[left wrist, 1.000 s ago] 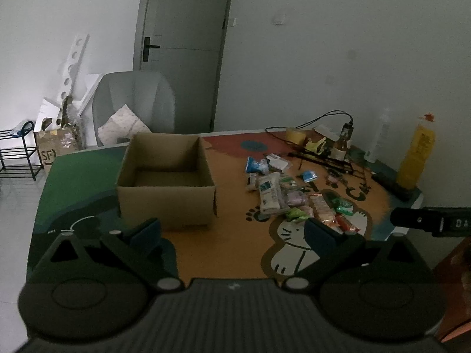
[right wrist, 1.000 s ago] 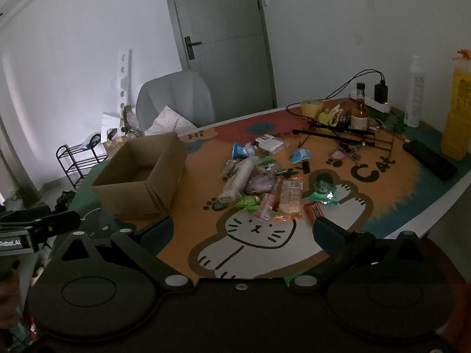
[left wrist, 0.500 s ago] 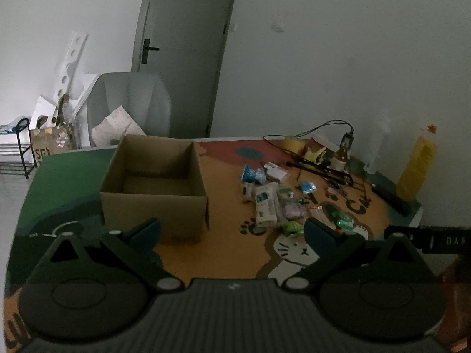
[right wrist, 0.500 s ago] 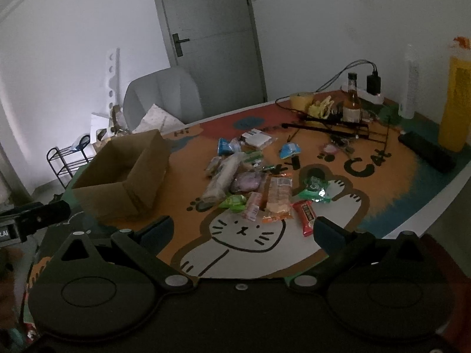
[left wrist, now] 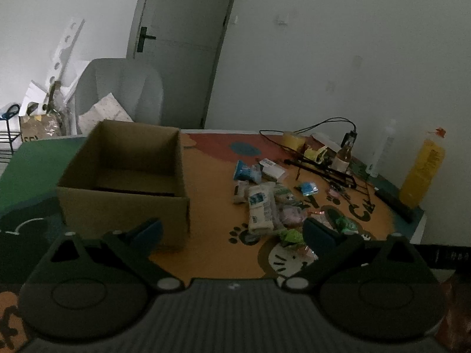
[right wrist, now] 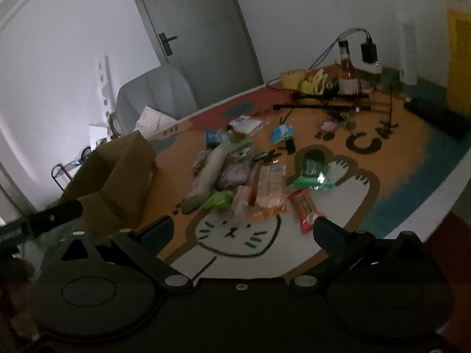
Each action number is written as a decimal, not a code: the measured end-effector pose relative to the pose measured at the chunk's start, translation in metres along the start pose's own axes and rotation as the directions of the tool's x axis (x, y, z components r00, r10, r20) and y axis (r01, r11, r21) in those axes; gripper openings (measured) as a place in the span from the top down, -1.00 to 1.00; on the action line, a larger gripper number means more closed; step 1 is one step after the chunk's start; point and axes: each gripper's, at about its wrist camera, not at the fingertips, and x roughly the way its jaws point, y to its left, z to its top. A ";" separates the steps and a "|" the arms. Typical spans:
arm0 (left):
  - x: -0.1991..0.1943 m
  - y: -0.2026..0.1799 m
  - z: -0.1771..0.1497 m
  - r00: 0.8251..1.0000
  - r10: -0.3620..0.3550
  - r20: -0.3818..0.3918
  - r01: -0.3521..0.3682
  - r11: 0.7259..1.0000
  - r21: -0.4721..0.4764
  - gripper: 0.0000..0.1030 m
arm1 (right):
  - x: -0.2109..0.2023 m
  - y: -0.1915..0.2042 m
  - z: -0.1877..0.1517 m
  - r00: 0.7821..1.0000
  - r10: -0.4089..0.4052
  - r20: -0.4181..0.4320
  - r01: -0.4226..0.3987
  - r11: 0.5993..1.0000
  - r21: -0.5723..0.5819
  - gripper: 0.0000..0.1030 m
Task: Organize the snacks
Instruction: 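Lower the right gripper onto the red chocolate bar and close it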
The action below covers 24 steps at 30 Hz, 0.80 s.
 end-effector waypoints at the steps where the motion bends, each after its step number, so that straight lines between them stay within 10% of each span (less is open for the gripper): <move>1: 0.004 -0.002 0.001 1.000 -0.004 0.000 0.004 1.000 0.002 -0.95 | 0.002 -0.002 0.000 1.000 -0.001 0.004 0.001 1.000 0.002 -1.00; 24: 0.111 -0.049 -0.008 0.983 -0.079 -0.164 0.084 0.996 0.025 -0.21 | 0.073 -0.054 -0.005 0.996 -0.047 -0.080 0.051 0.997 0.056 -0.34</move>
